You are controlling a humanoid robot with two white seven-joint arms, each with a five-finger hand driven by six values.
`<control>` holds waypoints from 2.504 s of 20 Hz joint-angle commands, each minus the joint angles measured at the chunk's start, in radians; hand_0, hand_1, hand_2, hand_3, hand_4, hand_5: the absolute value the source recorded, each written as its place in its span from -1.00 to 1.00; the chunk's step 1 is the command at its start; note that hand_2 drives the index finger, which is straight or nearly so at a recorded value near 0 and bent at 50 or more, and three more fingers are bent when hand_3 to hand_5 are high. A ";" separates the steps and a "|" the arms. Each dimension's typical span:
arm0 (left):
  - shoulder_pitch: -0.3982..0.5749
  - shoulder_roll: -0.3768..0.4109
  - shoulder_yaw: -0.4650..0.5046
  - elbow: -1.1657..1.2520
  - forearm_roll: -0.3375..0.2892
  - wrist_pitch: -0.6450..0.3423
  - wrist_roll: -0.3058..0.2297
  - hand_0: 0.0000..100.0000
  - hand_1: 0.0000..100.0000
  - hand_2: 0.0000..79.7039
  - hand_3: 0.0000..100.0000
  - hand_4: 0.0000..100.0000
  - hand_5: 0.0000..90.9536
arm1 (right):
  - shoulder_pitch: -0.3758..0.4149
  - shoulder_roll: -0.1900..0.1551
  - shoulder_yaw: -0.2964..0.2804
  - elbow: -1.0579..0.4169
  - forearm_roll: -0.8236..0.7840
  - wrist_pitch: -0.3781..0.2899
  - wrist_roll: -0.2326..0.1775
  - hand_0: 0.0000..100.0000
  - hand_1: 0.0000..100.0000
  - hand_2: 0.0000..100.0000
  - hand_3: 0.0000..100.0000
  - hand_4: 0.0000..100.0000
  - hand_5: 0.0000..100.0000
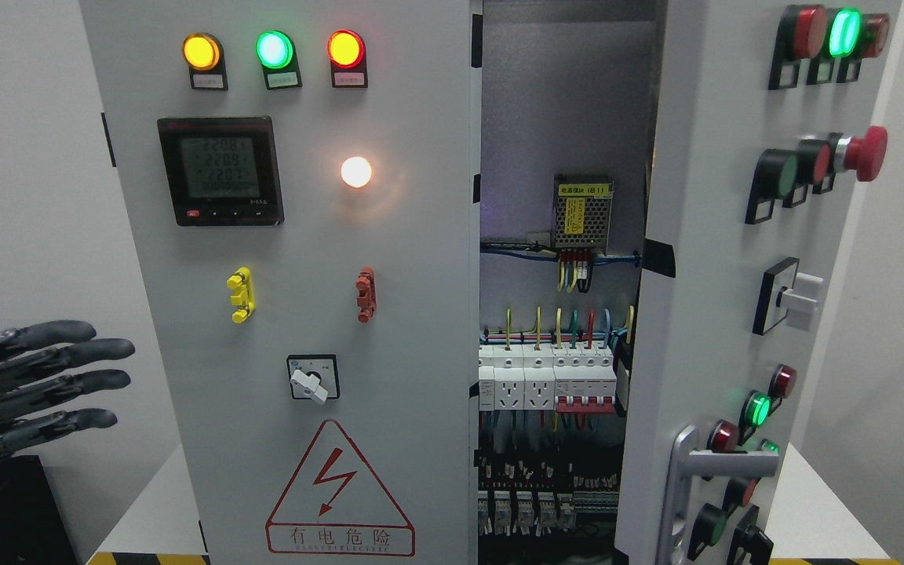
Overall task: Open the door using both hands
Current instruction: 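Raise the left hand and reach toward the gap of the open button door, then insert the left hand fingers behind the edge of the button door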
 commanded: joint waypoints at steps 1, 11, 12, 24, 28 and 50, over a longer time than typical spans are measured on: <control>-0.153 -0.105 -0.385 0.006 -0.017 -0.002 0.012 -1.00 -1.00 -1.00 -1.00 -0.94 -1.00 | -0.001 0.000 0.000 0.000 0.000 0.001 -0.001 -0.79 -1.00 -1.00 -1.00 -1.00 -1.00; -0.707 -0.296 -0.931 0.159 0.006 -0.091 0.032 -1.00 -1.00 -1.00 -1.00 -0.94 -1.00 | 0.001 0.000 0.000 0.000 0.000 0.000 -0.001 -0.79 -1.00 -1.00 -1.00 -1.00 -1.00; -0.742 -0.317 -0.968 0.167 0.017 -0.091 0.032 -1.00 -1.00 -1.00 -1.00 -0.94 -1.00 | -0.001 0.000 -0.001 0.000 0.000 0.000 -0.001 -0.79 -1.00 -1.00 -1.00 -1.00 -1.00; -1.045 -0.580 -1.236 0.307 0.182 -0.094 0.084 -1.00 -1.00 -1.00 -1.00 -0.94 -1.00 | 0.001 0.000 0.000 0.000 0.000 0.000 -0.001 -0.79 -1.00 -1.00 -1.00 -1.00 -1.00; -1.079 -0.636 -1.251 0.304 0.198 -0.094 0.144 -1.00 -1.00 -1.00 -1.00 -0.94 -1.00 | -0.001 0.000 0.000 0.000 0.000 0.001 -0.001 -0.79 -1.00 -1.00 -1.00 -1.00 -1.00; -1.209 -0.837 -1.291 0.304 0.265 -0.095 0.274 -1.00 -1.00 -1.00 -1.00 -0.94 -1.00 | 0.001 0.000 0.000 0.000 0.000 0.000 -0.001 -0.79 -1.00 -1.00 -1.00 -1.00 -1.00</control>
